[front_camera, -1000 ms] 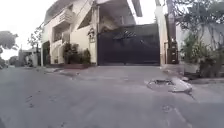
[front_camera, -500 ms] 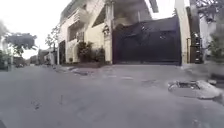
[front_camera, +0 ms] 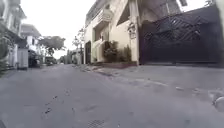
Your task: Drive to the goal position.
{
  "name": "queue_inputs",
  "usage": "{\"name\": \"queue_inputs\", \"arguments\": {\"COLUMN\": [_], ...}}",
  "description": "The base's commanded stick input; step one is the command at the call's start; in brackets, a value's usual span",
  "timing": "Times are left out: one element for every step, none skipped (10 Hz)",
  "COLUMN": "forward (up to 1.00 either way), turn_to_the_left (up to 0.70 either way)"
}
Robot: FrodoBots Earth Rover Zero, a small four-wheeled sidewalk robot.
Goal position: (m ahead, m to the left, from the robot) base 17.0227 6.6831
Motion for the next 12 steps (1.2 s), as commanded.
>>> {"name": "queue_inputs", "arguments": {"forward": [1.00, 1.00, 1.00, 1.00, 1.00, 1.00, 1.00, 1.00, 1.00, 1.00, 1.00, 1.00], "turn_to_the_left": [0.45, 0.45, 0.45, 0.42, 0.11, 0.06, 0.06, 0.06, 0.06, 0.06, 0.06, 0.06]}}
